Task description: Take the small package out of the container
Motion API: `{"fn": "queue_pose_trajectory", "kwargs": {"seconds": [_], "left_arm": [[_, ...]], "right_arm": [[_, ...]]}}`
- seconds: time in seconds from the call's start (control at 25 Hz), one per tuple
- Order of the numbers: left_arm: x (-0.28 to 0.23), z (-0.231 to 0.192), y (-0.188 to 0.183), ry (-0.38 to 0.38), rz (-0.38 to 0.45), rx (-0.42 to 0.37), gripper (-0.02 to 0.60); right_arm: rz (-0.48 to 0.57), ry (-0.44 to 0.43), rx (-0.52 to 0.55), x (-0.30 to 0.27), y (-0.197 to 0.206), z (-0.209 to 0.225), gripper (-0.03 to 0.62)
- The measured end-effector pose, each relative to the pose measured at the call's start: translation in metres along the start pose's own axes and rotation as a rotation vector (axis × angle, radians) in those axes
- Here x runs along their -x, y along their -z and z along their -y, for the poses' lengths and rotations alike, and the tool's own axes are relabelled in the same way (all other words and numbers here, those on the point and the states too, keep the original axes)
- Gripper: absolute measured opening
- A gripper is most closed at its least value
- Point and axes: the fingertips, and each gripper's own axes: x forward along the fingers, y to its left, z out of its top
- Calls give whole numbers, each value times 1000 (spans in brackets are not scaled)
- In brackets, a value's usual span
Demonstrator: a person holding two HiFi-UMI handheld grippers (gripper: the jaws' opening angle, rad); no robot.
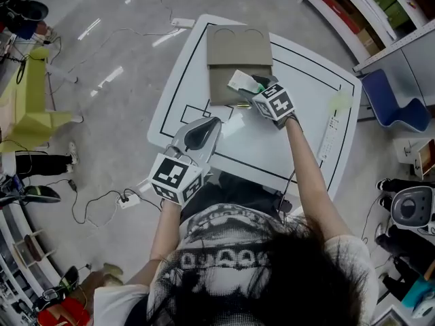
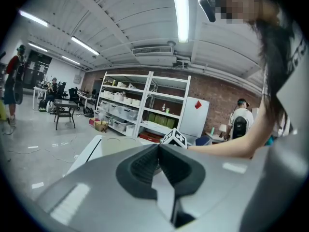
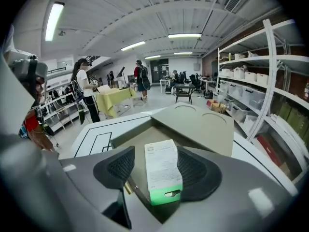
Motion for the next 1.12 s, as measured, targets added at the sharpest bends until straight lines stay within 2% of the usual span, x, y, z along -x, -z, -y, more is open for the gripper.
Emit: {"fn": "queue_pose_trajectory", "kwargs": {"seconds": [0.36, 0.52, 0.68, 0.88, 1.12], "left_arm": [[-3, -15, 7, -30, -22, 19, 0], [-1, -20, 11, -40, -30, 30, 0], [2, -25, 14, -51, -32, 37, 0], [8, -31, 15, -67, -31, 47, 0], [15, -31, 16, -74, -25, 49, 0]], "right_arm": [[-211, -54, 120, -49, 25, 9, 356], [-275, -50, 172, -61, 29, 13, 364], [-323, -83, 187, -70, 32, 12, 367], [-332, -91, 181, -70, 31, 11, 364], [-275, -17, 181, -60, 24, 13, 364]]}}
